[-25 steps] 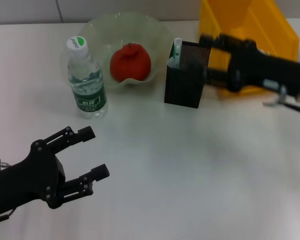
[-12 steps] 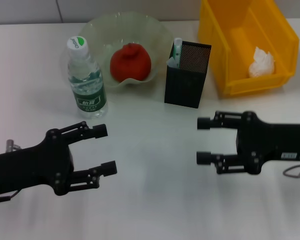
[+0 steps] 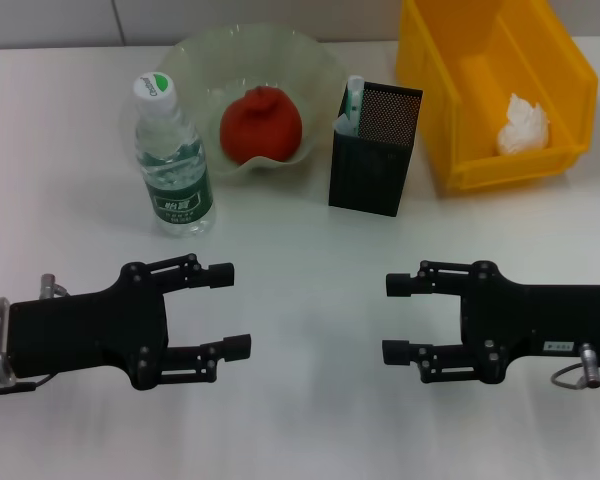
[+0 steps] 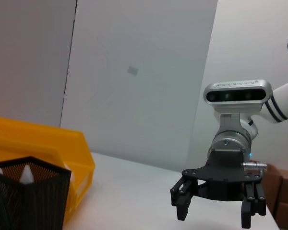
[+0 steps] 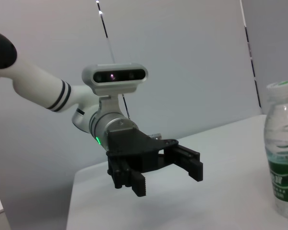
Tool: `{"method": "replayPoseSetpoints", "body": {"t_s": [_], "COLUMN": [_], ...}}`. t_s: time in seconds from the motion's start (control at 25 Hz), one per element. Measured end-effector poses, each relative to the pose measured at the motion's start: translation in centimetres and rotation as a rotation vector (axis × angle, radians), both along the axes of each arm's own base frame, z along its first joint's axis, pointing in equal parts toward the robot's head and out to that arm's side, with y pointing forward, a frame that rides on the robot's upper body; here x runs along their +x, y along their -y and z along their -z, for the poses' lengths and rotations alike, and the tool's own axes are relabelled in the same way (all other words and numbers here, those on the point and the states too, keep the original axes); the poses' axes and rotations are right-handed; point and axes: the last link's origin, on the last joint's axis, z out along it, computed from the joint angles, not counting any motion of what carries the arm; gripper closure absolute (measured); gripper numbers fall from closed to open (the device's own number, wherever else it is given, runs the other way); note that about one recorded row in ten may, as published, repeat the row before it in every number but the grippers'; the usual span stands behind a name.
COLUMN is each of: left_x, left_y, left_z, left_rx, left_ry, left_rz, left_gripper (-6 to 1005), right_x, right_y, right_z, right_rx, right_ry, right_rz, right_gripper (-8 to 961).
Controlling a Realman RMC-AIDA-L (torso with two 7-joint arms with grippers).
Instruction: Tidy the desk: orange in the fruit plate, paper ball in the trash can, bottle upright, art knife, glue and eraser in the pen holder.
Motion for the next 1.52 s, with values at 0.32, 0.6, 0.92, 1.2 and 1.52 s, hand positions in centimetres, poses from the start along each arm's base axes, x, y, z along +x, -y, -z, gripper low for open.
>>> {"method": "replayPoseSetpoints", "body": {"t_s": [0.32,0.6,0.92,1.2,1.52], "left_x": [-0.3,-0.5,-0.6,-0.6,-0.6], "left_y": [0.2,0.7,1.0,1.0,1.0], "left_z": [0.5,0.6,0.5,0.5,0.3], "left_rx": [0.007,0.000,-0.003,-0.002,0.004], "left_ry": [-0.018,-0.008,-0.003,0.000,0.003], "left_rz": [-0.001,-0.008,-0.013,-0.012,-0.010], "left_gripper": [198,198,198,198,198], "right_x": [0.1,0.1,0.0,-0.3,-0.3], "right_y": [-0.1,-0.2,-0.2,-0.5,-0.7], "right_z": [0.5,0.6,0.6,0.6,0.6], "right_rx": [0.003,0.001,-0.004,-0.010,-0.006], "right_ry": [0.020,0.022,0.021,0.019,0.025], "right_rz": [-0.006,-0.009,-0.004,-0.002,-0.002], "right_gripper": [200,201,202,202,201]}}
